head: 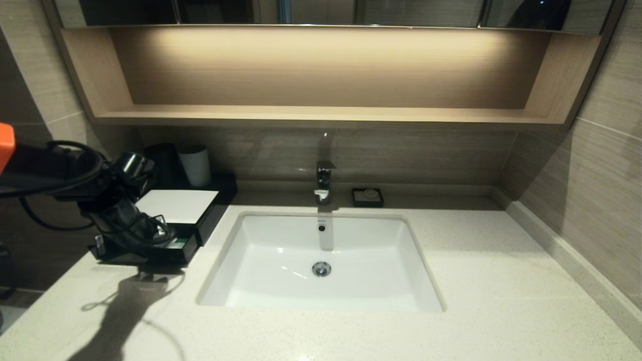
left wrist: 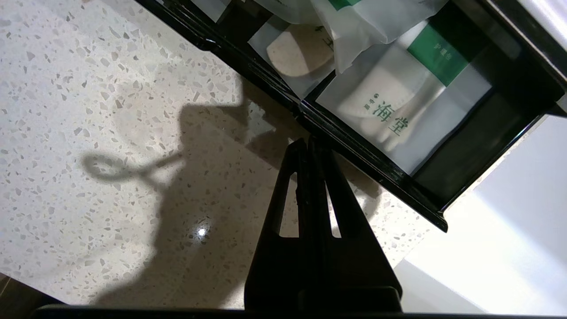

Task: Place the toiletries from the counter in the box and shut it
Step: Close the drawer

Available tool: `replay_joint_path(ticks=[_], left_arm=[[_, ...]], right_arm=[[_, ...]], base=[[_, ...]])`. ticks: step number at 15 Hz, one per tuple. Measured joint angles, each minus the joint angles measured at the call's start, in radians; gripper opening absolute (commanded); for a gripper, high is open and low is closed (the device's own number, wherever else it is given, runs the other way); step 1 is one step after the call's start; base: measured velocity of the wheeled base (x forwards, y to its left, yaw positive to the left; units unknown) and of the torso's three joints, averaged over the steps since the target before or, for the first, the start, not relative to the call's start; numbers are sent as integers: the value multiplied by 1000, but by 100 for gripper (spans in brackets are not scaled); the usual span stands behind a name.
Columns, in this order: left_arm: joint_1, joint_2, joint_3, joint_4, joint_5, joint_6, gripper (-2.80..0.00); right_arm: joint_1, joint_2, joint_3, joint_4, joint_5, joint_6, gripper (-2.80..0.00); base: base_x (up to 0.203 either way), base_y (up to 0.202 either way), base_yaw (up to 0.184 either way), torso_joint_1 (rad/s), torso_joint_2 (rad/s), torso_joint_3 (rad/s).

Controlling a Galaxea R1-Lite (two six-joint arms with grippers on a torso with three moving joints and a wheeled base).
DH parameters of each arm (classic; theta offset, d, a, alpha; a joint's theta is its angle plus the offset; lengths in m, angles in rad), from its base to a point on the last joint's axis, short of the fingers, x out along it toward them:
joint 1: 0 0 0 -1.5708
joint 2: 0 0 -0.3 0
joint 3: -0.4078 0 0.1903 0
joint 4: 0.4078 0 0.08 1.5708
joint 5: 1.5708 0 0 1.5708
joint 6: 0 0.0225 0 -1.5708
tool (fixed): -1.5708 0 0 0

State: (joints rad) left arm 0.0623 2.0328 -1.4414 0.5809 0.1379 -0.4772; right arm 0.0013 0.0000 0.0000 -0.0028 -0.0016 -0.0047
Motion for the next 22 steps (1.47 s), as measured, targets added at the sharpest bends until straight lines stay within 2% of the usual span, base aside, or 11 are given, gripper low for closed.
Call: replay_joint_path(ticks=[13,22], left_arm=[[0,71,-102,-1,-1,-1,-280],[-1,91,-126,-35,-2,-3,-280]], right_arm=[[0,0,0,0,0,0,-280],[0,0,0,0,0,0,-280]], base=[[0,0,0,0,0,0],[0,0,0,0,0,0]])
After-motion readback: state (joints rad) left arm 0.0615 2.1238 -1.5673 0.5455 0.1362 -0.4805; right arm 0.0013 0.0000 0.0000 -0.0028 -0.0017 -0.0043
